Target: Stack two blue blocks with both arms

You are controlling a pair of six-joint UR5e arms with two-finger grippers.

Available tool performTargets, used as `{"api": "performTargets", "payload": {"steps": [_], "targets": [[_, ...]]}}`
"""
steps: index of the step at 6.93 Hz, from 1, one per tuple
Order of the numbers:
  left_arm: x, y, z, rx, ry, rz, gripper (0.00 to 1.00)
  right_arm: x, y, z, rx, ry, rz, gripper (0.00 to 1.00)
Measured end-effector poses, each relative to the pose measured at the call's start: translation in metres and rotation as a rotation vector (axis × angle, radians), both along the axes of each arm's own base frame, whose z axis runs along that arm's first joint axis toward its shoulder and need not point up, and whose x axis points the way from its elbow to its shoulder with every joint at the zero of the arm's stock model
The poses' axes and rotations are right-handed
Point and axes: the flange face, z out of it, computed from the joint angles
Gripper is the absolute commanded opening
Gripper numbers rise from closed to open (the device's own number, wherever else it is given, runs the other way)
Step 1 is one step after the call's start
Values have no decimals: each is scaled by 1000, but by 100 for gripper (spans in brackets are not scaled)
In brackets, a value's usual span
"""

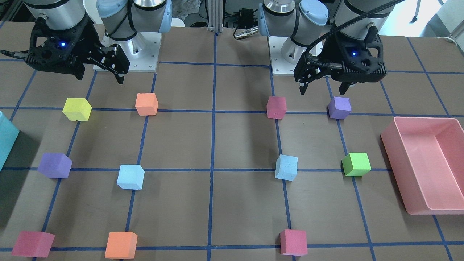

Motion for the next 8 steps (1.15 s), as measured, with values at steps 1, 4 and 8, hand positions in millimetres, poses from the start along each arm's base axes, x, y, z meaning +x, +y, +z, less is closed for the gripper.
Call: {"api": "performTargets", "payload": {"steps": [1,4,8], "targets": [[0,0,0,0,0,0,100,0,0,0,-1,-1,0,100],[0,1,0,0,0,1,100,0,0,1,-3,-5,-1,100],[1,1,1,-1,0,2,100,-3,-32,-37,17,-2,6,100]]}}
